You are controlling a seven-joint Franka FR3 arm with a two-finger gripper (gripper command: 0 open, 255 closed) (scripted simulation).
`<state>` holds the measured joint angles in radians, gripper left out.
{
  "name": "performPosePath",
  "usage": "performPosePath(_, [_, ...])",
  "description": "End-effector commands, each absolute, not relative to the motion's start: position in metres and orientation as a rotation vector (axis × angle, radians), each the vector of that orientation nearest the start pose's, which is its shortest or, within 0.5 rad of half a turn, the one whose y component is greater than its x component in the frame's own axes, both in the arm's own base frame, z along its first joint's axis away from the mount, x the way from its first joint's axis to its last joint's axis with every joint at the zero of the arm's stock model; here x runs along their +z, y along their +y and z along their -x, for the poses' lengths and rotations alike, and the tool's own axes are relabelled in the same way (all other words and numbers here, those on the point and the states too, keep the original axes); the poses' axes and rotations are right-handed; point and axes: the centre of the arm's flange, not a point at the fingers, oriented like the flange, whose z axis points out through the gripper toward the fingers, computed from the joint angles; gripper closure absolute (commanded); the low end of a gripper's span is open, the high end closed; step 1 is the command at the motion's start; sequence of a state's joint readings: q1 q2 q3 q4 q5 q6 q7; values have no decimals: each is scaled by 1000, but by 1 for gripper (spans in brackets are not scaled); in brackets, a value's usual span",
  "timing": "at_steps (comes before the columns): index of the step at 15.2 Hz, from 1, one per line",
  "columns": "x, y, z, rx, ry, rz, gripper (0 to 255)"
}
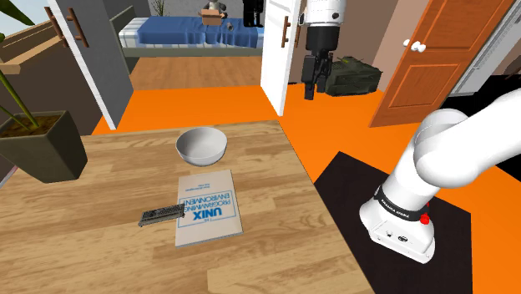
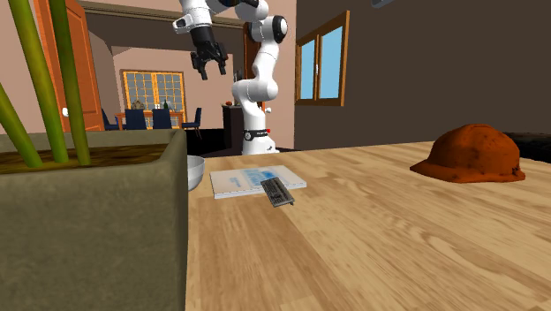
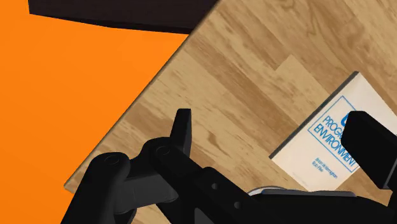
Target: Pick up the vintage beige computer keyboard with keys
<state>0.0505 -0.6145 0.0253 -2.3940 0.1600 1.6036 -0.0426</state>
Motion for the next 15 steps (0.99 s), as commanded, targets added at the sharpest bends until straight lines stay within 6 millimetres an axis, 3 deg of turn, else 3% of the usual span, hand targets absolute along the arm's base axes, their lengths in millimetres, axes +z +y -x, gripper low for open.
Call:
performPosePath(1, [506, 62, -363, 264, -198, 2983, 0])
performPosePath(15, [414, 196, -461, 261, -601, 2945, 0])
